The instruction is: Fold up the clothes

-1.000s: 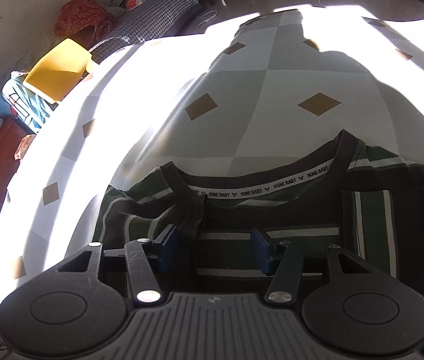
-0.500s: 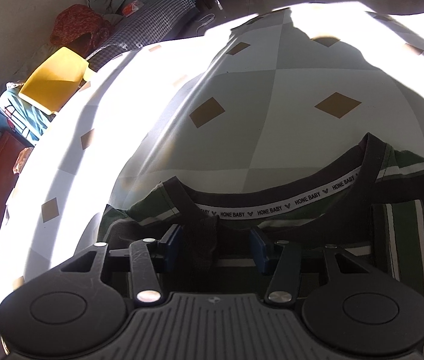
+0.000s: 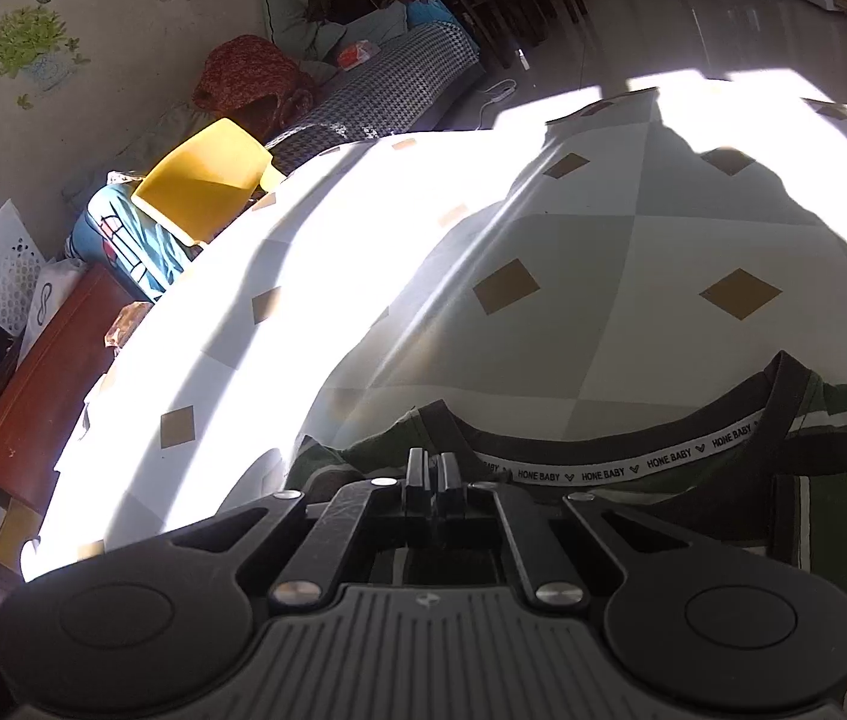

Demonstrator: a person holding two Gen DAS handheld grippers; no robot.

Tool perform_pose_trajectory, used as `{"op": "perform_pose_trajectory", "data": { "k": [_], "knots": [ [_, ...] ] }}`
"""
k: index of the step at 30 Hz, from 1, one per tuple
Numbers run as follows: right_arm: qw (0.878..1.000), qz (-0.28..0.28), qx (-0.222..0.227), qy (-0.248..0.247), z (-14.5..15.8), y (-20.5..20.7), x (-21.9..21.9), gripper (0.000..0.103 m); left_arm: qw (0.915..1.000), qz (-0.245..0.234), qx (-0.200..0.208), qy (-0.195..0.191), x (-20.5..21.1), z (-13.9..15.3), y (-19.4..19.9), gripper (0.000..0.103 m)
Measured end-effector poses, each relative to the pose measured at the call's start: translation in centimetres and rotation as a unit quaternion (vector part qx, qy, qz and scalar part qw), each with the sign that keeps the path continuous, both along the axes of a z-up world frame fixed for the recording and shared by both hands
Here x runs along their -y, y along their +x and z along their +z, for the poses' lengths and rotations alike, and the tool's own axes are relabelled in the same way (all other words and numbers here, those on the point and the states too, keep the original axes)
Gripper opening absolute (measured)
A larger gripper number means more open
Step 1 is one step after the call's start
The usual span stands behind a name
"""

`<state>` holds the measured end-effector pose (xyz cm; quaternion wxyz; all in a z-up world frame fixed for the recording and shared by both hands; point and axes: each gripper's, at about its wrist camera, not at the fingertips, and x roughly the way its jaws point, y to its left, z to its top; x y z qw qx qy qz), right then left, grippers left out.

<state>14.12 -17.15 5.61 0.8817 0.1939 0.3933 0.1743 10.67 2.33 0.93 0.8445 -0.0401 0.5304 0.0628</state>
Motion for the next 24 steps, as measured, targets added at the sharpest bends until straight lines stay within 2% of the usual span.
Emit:
{"op": "perform_pose_trajectory", "data": {
  "k": [2, 4, 6, 8, 11, 16, 22, 24],
  "knots": [
    [1.0, -0.007, -0.007, 0.004, 0.3, 0.0, 0.4, 0.005, 1.0, 0.002, 0.0, -0.001, 0.0, 0.0, 0.0, 0.103],
    [0.999, -0.021, -0.033, 0.009, -0.5, 0.2, 1.0, 0.005, 1.0, 0.003, 0.0, -0.002, -0.1, 0.0, 0.0, 0.103],
    [0.997, -0.031, -0.068, 0.026, -1.6, 0.6, 1.5, 0.014, 1.0, 0.003, -0.001, -0.003, -0.1, 0.0, 0.0, 0.103],
    [0.993, -0.039, -0.097, 0.049, -2.7, 0.9, 2.0, 0.027, 1.0, 0.005, -0.002, -0.006, -0.2, -0.1, 0.1, 0.103],
    [0.99, -0.042, -0.115, 0.065, -3.6, 1.0, 2.1, 0.034, 0.9999, 0.005, -0.003, -0.01, -0.4, -0.2, 0.2, 0.103],
    [0.987, -0.047, -0.137, 0.074, -4.8, 1.3, 1.7, 0.036, 0.9999, 0.005, -0.004, -0.014, -0.5, -0.3, 0.2, 0.103],
    [0.979, -0.069, -0.147, 0.126, -5.8, 1.7, 2.0, 0.037, 0.9999, 0.001, -0.001, -0.013, -0.5, -0.4, 0.2, 0.103],
    [0.98, -0.066, -0.143, 0.125, -5.8, 1.8, 1.8, 0.037, 0.9999, 0.001, -0.001, -0.013, -0.5, -0.4, 0.2, 0.103]
  ]
}}
